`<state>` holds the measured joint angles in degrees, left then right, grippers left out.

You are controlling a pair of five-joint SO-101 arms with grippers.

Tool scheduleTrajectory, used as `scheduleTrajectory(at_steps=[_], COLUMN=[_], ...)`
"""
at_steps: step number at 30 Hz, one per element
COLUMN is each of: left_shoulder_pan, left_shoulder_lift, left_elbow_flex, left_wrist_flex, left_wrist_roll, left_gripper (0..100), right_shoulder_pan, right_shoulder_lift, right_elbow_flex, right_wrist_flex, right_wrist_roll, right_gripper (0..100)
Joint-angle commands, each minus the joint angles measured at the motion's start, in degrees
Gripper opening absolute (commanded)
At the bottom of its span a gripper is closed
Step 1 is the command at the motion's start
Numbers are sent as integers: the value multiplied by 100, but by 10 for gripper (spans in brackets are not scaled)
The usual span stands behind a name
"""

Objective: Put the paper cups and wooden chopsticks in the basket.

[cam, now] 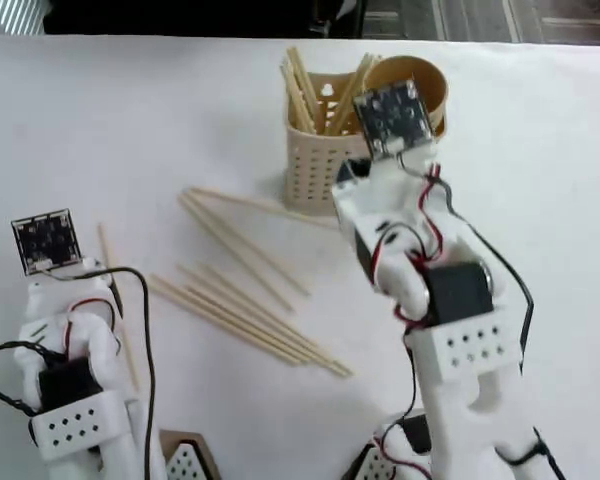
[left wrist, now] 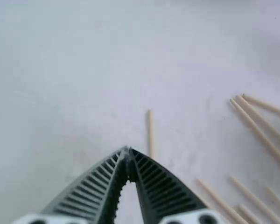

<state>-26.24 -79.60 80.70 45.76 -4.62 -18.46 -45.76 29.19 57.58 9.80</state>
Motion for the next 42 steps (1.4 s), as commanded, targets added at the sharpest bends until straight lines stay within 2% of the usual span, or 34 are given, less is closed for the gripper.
scheduleTrajectory(at_steps=[1,5,10,13,16,19,23,27,29,33,42], left_shoulder_pan=[-40,-48,-22,-40,-22,-22,-22,-57,-57,-57,-48], left_shoulder_lift=[-110,-101,-75,-66,145,884,2422,3811,4409,5473,7547], left_elbow_flex=[-79,-422,-1108,-1512,-1969,-2576,-3411,-4000,-4185,-4448,-4510], left_wrist_flex=[-97,255,967,1240,1688,2075,2567,2892,2901,2664,1231], left_wrist_roll=[-26,-44,-519,-686,-853,-1046,-1327,-1336,-1354,-1380,-1380], left_gripper=[24,26,26,27,27,27,32,152,183,161,159], right_shoulder_pan=[48,66,66,163,330,479,470,497,505,505,470], right_shoulder_lift=[-699,-1059,-1147,-1156,-1156,-1156,-1156,-1147,-1147,-1147,-1147], right_elbow_flex=[730,1662,2470,3024,3692,4132,4246,4255,4255,4255,4255], right_wrist_flex=[22,-22,-92,-558,-1262,-1745,-1851,-1859,-1859,-1868,-1868], right_wrist_roll=[-26,-26,-26,-62,-589,-659,-703,-695,-677,-668,-659], right_gripper=[18,18,18,18,18,17,17,17,17,17,17])
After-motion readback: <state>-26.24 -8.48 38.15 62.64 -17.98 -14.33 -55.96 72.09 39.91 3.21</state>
